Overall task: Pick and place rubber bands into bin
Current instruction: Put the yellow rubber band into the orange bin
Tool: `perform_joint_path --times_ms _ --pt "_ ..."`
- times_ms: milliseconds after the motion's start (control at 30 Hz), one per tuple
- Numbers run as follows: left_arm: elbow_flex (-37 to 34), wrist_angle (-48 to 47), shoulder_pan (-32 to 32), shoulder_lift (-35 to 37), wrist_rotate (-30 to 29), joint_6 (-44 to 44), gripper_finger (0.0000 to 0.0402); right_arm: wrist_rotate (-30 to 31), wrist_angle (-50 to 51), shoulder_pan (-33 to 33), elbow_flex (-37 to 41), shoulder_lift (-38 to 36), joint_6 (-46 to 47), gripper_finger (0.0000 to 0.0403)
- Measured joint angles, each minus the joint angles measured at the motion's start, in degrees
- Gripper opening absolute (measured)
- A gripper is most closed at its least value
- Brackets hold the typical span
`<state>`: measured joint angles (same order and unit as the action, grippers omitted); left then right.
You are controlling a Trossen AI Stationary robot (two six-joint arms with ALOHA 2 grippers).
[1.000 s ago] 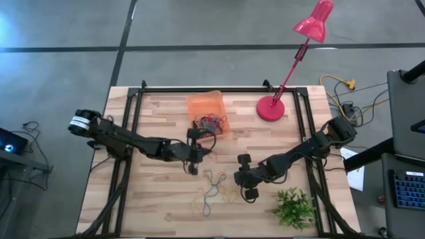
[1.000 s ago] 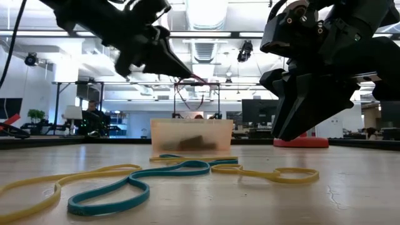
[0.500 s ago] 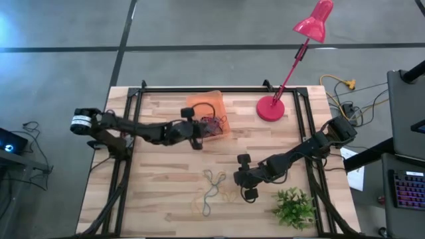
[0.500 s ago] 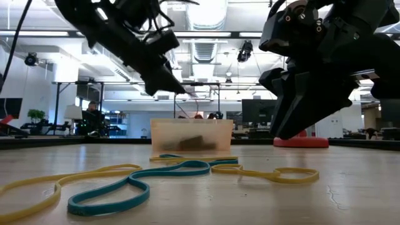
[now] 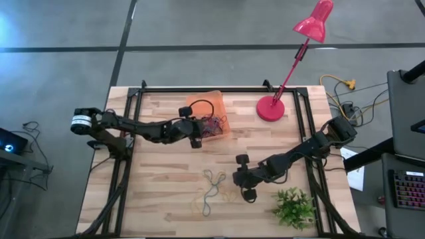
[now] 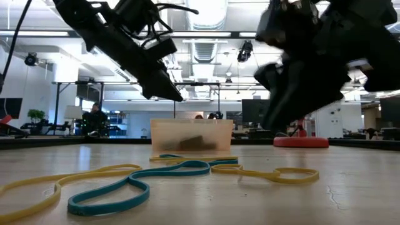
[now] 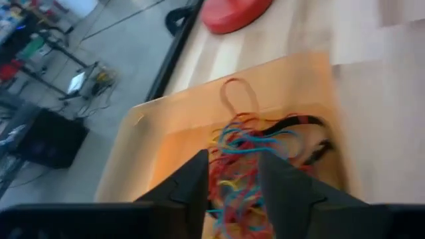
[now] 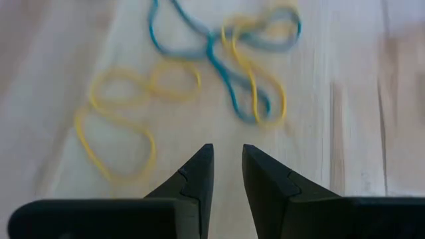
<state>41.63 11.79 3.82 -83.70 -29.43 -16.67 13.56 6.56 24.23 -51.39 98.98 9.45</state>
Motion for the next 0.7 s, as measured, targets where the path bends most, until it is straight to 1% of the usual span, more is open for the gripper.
perform_joint_path --times_ms 67,167,333,433,567,700 --pt "0.0 -0.7 -1.3 1.0 1.6 0.3 0.0127 -0.1 -3.5 0.0 0.1 0.0 -1.6 0.0068" --pt "0.0 -1.1 -4.0 2.7 3.3 1.5 0.0139 -0.3 -8.4 0.0 0.2 0.3 -4.3 0.0068" --pt "-0.3 -5.7 -9.7 6.4 3.5 4.8 0.0142 -0.5 -13.9 -0.1 0.7 2.3 -8.0 0.0068" --pt "-1.2 -6.7 -12.8 8.0 3.5 7.2 0.0142 -0.6 -17.5 -0.7 0.8 4.3 -9.8 0.0068" --pt "-2.7 -6.9 -16.0 9.9 2.2 8.8 0.0142 -0.5 -20.8 -2.0 0.0 7.6 -11.9 0.0068" --pt "-4.1 -6.8 -17.0 12.1 -0.2 8.8 0.0142 -0.6 -23.6 -3.3 -1.3 9.6 -12.6 0.0068"
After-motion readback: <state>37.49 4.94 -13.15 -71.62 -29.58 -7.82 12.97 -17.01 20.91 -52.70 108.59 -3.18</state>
